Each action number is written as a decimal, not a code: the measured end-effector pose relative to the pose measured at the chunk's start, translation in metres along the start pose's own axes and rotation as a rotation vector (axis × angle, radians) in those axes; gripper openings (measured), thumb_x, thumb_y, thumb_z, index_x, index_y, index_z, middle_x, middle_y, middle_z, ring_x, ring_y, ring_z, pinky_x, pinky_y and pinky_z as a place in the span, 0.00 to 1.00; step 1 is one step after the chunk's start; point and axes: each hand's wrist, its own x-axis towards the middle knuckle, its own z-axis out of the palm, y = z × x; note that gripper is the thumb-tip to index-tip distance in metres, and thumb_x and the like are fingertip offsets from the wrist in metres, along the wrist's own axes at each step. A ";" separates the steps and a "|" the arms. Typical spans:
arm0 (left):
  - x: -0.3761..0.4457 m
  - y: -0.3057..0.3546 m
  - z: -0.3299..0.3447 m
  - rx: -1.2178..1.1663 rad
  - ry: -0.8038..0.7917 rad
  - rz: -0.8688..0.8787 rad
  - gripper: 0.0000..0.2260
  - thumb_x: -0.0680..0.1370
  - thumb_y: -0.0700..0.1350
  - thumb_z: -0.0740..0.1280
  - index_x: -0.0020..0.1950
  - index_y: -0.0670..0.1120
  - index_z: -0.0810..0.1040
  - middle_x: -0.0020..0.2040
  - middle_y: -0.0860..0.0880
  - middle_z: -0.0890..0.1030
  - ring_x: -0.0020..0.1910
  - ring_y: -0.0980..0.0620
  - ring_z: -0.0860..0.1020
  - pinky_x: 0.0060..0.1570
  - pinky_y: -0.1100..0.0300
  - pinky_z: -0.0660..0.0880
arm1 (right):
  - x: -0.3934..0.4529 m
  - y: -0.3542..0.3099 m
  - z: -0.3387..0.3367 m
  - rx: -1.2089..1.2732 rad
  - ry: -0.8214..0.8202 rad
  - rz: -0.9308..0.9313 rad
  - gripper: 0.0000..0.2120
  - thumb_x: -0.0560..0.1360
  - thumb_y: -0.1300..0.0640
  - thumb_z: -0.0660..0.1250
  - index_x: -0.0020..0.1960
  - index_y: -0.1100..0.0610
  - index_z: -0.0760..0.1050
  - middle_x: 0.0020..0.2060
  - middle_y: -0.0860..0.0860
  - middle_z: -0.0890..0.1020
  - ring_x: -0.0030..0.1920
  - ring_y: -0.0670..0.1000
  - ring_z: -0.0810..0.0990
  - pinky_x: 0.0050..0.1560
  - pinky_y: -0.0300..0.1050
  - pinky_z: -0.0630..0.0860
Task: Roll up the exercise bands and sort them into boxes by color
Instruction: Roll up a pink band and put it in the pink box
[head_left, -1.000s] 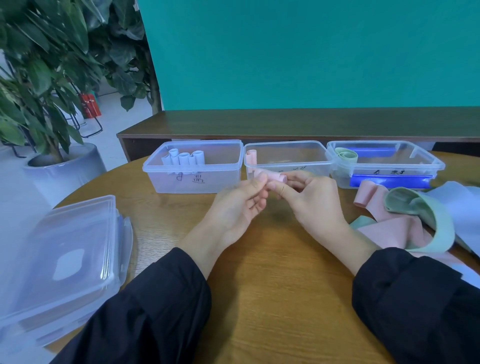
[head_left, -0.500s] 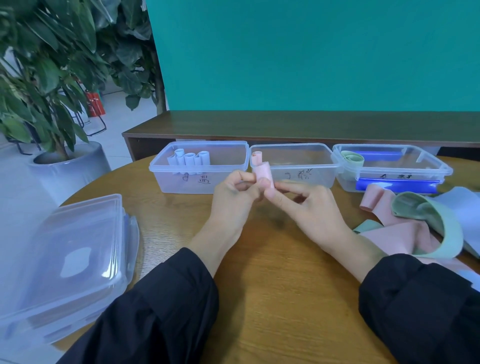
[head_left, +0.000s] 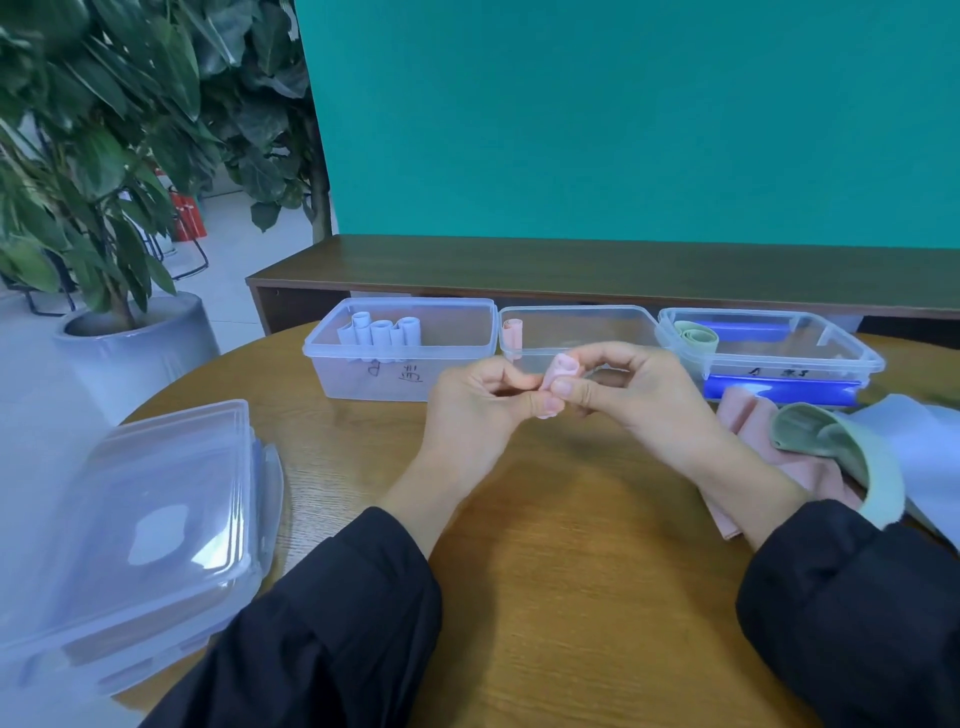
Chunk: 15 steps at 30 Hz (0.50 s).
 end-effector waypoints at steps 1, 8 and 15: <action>0.001 -0.001 0.001 0.003 0.003 0.009 0.12 0.67 0.34 0.81 0.36 0.50 0.85 0.43 0.45 0.87 0.43 0.49 0.85 0.55 0.50 0.81 | 0.000 -0.004 -0.001 -0.047 -0.005 0.002 0.11 0.69 0.54 0.78 0.50 0.55 0.84 0.42 0.54 0.85 0.38 0.52 0.81 0.45 0.45 0.80; 0.002 -0.003 0.006 0.021 0.048 0.020 0.19 0.71 0.44 0.80 0.60 0.52 0.83 0.54 0.56 0.86 0.56 0.59 0.83 0.61 0.60 0.77 | 0.033 -0.030 -0.012 -0.303 0.100 -0.031 0.05 0.73 0.56 0.77 0.46 0.57 0.83 0.38 0.53 0.86 0.35 0.50 0.84 0.45 0.50 0.82; 0.006 -0.016 0.003 0.193 0.157 -0.065 0.18 0.77 0.50 0.75 0.66 0.56 0.79 0.51 0.61 0.85 0.54 0.65 0.80 0.56 0.69 0.75 | 0.106 -0.013 -0.028 -0.569 0.152 0.098 0.07 0.75 0.52 0.72 0.45 0.56 0.83 0.35 0.48 0.87 0.39 0.47 0.87 0.54 0.46 0.82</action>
